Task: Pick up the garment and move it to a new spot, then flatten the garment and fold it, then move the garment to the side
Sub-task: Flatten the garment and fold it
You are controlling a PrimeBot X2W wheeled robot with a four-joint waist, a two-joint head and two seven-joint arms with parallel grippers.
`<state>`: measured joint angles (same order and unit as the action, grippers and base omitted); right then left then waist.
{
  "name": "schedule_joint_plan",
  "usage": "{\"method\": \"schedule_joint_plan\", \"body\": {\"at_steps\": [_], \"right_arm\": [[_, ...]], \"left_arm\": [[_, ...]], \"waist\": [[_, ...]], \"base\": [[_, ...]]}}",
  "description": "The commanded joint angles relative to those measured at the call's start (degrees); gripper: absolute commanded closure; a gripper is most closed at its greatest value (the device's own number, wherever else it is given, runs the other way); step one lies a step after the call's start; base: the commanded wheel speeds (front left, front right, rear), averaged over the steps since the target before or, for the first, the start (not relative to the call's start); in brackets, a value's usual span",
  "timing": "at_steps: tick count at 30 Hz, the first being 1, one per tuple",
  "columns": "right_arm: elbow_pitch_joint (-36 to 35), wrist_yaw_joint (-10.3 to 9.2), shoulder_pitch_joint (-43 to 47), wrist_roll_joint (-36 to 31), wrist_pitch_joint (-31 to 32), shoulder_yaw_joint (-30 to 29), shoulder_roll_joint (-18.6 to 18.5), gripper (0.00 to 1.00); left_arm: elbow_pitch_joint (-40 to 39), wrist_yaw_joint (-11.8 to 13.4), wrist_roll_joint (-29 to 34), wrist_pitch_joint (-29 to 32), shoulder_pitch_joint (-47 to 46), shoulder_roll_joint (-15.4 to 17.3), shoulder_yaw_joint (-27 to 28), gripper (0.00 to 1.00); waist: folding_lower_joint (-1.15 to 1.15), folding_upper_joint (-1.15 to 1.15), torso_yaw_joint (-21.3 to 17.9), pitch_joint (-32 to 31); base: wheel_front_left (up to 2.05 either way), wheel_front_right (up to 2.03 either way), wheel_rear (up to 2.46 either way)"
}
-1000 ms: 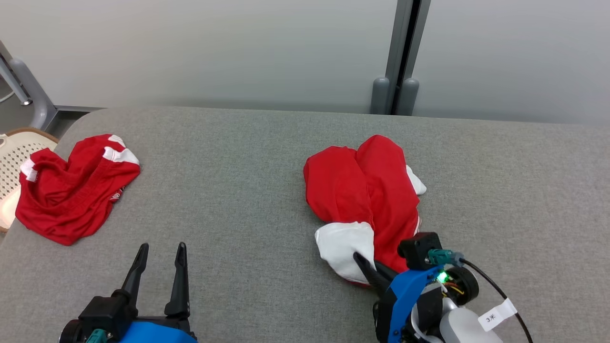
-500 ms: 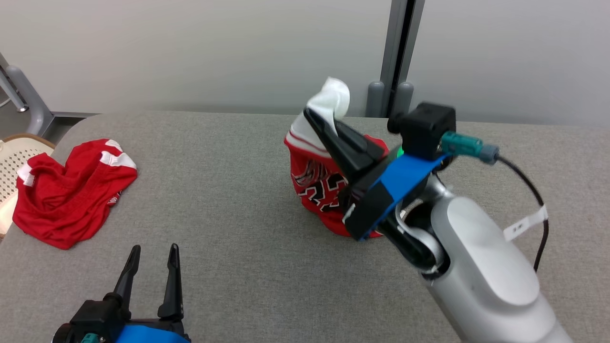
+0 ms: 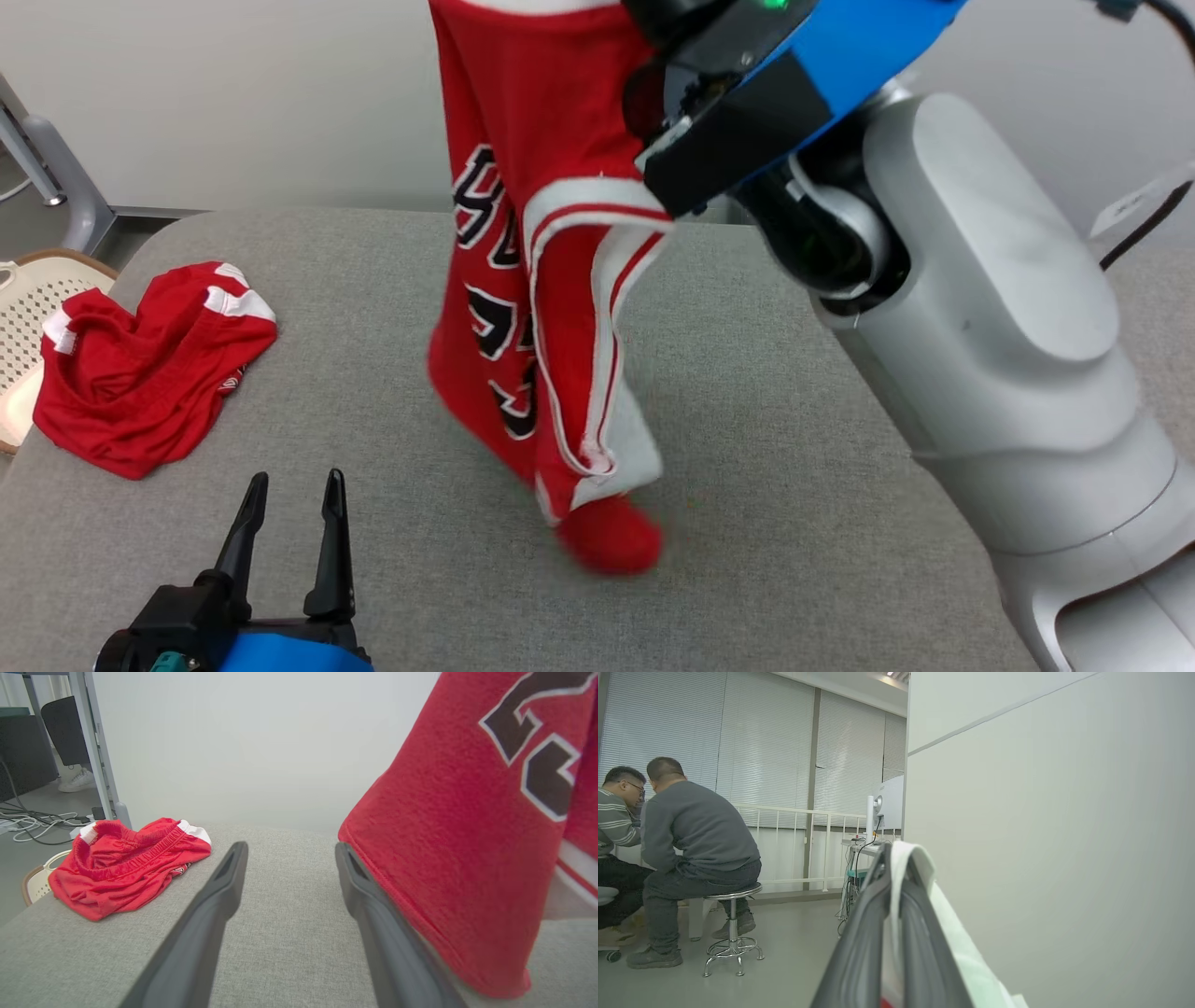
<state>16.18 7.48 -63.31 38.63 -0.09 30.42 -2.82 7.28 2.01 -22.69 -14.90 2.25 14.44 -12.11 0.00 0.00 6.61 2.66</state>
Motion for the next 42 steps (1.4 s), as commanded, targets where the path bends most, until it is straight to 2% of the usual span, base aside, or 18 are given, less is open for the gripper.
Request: {"method": "schedule_joint_plan", "body": {"at_steps": [1, 7, 12, 16, 19, 23, 27, 28, 29, 36, 39, 42], "right_arm": [[0.3, 0.03, -1.3, 0.9, -0.7, -0.6, -0.1, 1.00], [5.1, 0.03, -3.6, -0.3, -2.8, -6.2, -0.1, 1.00], [9.5, 0.03, 2.9, -4.4, -0.9, -11.7, -0.1, 1.00], [14.0, 0.03, 8.7, -11.3, -0.4, -17.7, -0.1, 1.00], [18.5, 0.03, 13.1, -21.0, 0.2, -24.5, -0.1, 1.00], [22.2, 0.03, 13.3, -28.3, -0.7, -30.6, -0.5, 1.00], [27.0, 0.03, 11.9, -32.6, -1.3, -33.7, -1.5, 1.00], [28.5, 0.03, 11.8, -33.2, -0.9, -34.0, -1.5, 0.36], [30.0, 0.03, 11.5, -33.7, -0.5, -34.4, -1.5, 0.00], [35.8, 0.03, 13.3, -35.4, 2.6, -35.2, -1.0, 0.00], [35.4, 0.03, 16.1, -35.9, 5.1, -34.0, -0.9, 0.00], [31.4, 0.03, 20.1, -37.0, 6.3, -30.6, -0.7, 0.00]], "left_arm": [[-0.3, 0.3, 0.1, -0.2, 0.4, 0.3, 0.3, 0.00], [-1.2, 0.7, -0.1, -0.3, 0.4, 0.8, 1.0, 0.00], [-1.5, 0.7, -0.3, -0.3, -0.4, 0.8, 1.0, 0.00], [-1.6, 0.3, -0.4, -0.3, -1.5, 0.7, 0.7, 0.00], [-1.6, 0.0, -0.1, -0.3, -2.7, 0.4, 0.4, 0.00], [-1.6, -0.5, 0.2, -0.3, -3.8, 0.5, 0.2, 0.00], [-1.2, -0.9, 0.4, -0.3, -4.9, 0.4, 0.1, 0.00], [-1.0, -1.0, 0.4, -0.3, -5.1, 0.4, 0.2, 0.00], [-0.9, -1.0, 0.5, -0.3, -5.2, 0.4, 0.3, 0.00], [-0.3, -1.3, 0.8, -0.4, -4.9, 0.3, 0.6, 0.00], [0.0, -1.2, 0.9, -0.4, -4.1, 0.1, 0.5, 0.00], [0.0, -1.4, 0.6, -0.4, -3.2, 0.1, 0.6, 0.00]], "waist": [[0.00, 0.00, -0.1, 0.0], [0.00, 0.00, -1.5, 0.8], [0.00, 0.00, -3.0, 1.8], [0.00, 0.00, -3.6, 3.0], [0.00, 0.00, -3.5, 4.8], [0.00, 0.00, -3.2, 6.9], [0.00, 0.00, -2.1, 8.6], [0.00, 0.00, -1.9, 8.9], [0.00, 0.00, -1.8, 9.1], [0.00, 0.00, -2.3, 7.9], [0.00, 0.00, -2.8, 6.1], [0.00, 0.00, -3.2, 4.5]], "base": [[0.00, 0.00, 0.00], [0.00, 0.00, 0.00], [0.00, 0.00, 0.00], [0.00, 0.00, 0.00], [0.00, 0.00, 0.00], [0.00, 0.00, 0.00], [0.00, 0.00, 0.00], [0.00, 0.00, 0.00], [0.00, 0.00, 0.00], [0.00, 0.00, 0.00], [0.00, 0.00, 0.00], [0.00, 0.00, 0.00]]}}
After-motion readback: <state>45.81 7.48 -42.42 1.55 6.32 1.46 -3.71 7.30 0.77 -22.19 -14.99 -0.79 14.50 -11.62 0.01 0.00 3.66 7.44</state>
